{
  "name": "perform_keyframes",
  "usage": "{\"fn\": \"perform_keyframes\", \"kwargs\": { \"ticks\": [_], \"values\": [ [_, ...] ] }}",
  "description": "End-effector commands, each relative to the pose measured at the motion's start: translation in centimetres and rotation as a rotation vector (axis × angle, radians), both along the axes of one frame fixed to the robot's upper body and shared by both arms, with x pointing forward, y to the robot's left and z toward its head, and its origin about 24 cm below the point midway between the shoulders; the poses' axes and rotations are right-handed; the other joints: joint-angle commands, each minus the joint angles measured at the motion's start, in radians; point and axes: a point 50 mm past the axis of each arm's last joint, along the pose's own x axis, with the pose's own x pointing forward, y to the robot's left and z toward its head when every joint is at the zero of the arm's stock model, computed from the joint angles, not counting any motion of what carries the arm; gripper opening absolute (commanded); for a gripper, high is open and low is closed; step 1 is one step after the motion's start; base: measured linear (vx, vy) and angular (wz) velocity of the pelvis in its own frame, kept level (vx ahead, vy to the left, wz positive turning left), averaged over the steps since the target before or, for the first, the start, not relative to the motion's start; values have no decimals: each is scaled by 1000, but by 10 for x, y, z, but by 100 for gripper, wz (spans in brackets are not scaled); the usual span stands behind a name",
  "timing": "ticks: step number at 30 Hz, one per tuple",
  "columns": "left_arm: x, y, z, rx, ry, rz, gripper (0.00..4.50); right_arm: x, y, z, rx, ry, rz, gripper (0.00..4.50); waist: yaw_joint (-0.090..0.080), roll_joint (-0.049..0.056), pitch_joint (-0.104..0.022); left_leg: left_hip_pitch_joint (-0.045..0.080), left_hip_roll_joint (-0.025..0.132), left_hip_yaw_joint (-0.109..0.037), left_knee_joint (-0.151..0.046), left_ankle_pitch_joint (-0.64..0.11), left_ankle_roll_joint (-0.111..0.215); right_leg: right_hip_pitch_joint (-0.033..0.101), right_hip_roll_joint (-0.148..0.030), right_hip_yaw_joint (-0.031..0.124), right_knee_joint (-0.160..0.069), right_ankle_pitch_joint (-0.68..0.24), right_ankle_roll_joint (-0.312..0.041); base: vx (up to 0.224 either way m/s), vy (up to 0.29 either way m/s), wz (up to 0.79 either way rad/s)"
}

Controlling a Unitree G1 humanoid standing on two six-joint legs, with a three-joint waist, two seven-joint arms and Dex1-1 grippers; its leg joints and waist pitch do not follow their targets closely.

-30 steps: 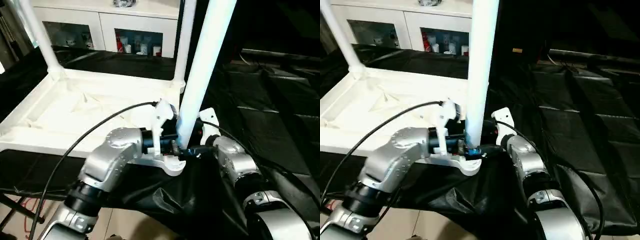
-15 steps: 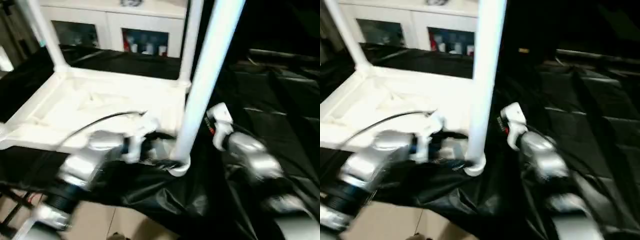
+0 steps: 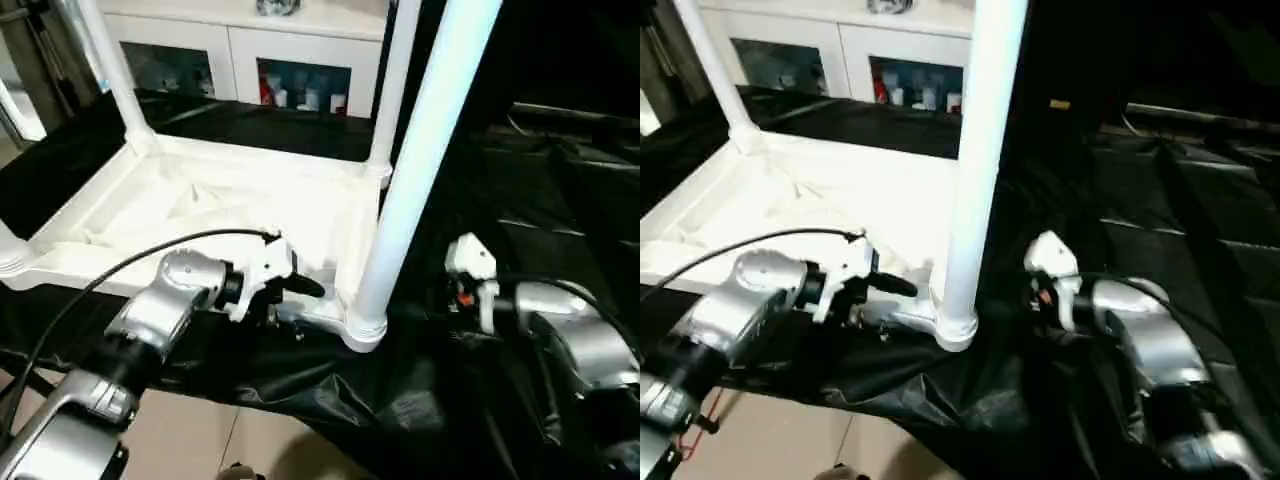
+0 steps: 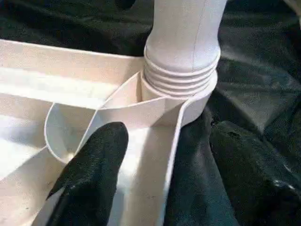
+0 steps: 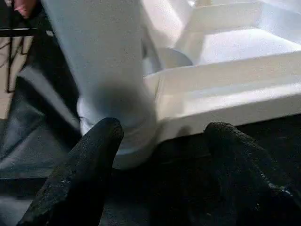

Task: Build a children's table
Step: Rotate table base, then rotate leg to tighten

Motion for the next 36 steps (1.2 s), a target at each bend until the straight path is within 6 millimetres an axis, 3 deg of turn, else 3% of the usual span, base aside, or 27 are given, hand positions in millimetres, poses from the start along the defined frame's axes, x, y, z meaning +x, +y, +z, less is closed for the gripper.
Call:
{"fn": "perform_keyframes", "kwargs": {
  "ticks": [1, 4, 13, 25, 26, 32, 33, 36],
  "values": [
    [3, 0, 2, 30, -17, -30, 300, -3, 0, 4, -4, 5, 24, 327, 7, 4, -70, 4, 17, -5, -65, -257, 22, 54, -69, 42, -89, -343, -158, 0, 0, 0],
    [6, 2, 1, 52, -17, -37, 290, -7, 0, 4, -6, 24, 50, 327, 13, 6, -71, 6, 18, -4, -64, -251, 25, 53, -68, 43, -88, -329, -160, 0, 0, 0],
    [12, 4, -2, 96, 4, -79, 201, -11, -2, 7, -20, 41, 68, 327, 25, 10, -73, 6, 20, -4, -64, -250, 19, 56, -74, 43, -85, -295, -181, 0, 0, 0],
    [15, 3, -5, 109, 21, -89, 110, -13, -2, 7, -29, 49, 68, 327, 28, 10, -73, 3, 18, -6, -63, -245, 22, 59, -75, 42, -88, -316, -174, 0, 0, 0],
    [16, 3, -5, 105, 24, -89, 107, -13, -2, 7, -29, 50, 69, 327, 29, 15, -73, 4, 19, -6, -63, -243, 22, 58, -75, 42, -86, -311, -176, 0, 0, 0],
    [16, 3, -7, 99, 47, -97, 62, -15, -3, 5, -32, 57, 73, 327, 29, 13, -74, 4, 18, -5, -62, -245, 26, 58, -74, 41, -88, -309, -180, 0, 0, 0],
    [16, 4, -7, 99, 53, -98, 33, -15, -3, 5, -33, 57, 74, 327, 30, 13, -74, 4, 19, -6, -63, -245, 26, 58, -75, 40, -88, -315, -178, 0, 0, 0],
    [15, 5, -8, 86, 80, -90, 23, -15, -3, 5, -32, 56, 76, 327, 29, 11, -74, 2, 20, -6, -64, -241, 27, 59, -76, 41, -87, -309, -179, 0, 0, 0]
  ]
}}
